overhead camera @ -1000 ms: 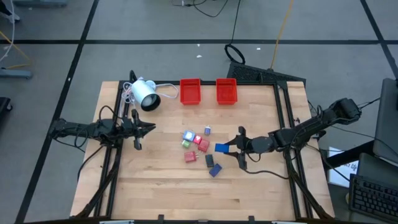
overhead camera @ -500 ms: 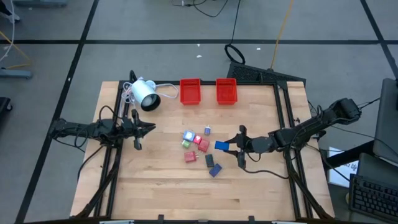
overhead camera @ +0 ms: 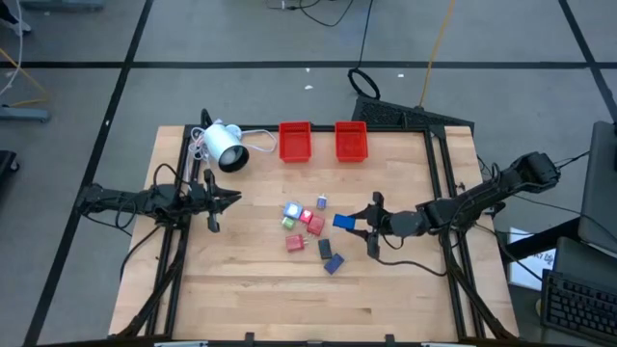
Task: Pick & Place Office items
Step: Put the top blue digital clock into the right red bin
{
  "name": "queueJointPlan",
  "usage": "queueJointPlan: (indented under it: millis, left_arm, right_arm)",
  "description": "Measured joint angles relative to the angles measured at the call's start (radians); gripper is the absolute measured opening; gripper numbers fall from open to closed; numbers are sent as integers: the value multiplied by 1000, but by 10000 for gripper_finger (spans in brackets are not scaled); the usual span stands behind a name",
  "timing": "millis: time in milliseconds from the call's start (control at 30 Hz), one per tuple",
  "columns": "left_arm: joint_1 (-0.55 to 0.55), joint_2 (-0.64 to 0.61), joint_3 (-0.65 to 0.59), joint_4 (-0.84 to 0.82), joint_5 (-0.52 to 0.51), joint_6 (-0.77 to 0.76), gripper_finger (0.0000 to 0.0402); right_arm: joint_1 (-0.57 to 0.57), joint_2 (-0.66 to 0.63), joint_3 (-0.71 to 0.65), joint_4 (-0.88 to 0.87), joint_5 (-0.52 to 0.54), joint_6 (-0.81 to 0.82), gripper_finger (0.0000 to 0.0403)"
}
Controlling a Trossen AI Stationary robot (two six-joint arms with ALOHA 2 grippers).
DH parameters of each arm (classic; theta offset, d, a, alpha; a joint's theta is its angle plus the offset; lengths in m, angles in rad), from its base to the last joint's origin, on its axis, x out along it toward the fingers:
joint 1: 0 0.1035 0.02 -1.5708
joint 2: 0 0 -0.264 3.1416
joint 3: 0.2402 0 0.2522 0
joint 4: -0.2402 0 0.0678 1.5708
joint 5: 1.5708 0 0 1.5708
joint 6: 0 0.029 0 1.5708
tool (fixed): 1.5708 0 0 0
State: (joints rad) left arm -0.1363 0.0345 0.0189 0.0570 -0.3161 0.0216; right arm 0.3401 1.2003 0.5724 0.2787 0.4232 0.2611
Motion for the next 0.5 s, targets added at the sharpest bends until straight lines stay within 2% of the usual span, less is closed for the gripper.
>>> queueJointPlan:
  millis: [500]
  left_arm:
    - [0,0,0,0,0,0,47]
  right_arm:
    - [0,0,0,-17,80,41,171]
